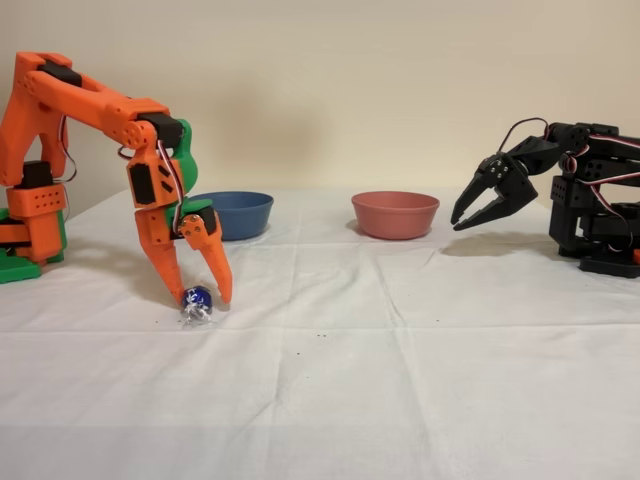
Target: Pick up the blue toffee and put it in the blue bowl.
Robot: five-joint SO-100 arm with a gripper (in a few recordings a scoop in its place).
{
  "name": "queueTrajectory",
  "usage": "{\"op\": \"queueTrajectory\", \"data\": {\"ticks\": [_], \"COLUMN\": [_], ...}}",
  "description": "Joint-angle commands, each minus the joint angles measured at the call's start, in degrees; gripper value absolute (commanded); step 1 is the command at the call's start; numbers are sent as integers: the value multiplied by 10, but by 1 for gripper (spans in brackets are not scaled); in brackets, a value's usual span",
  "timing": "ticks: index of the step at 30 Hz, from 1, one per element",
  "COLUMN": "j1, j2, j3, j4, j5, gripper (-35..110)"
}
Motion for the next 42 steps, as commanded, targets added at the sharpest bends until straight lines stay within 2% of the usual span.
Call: {"op": "queueTrajectory", "data": {"ticks": [1,27,31,37,42], "j1": [9,11,13,26,38], "j2": [18,6,6,9,7], "j3": [-17,-29,-29,-33,-32], "j4": [1,1,0,-1,-1], "j5": [-9,-32,-33,-31,-36], "gripper": [33,16,16,29,30]}}
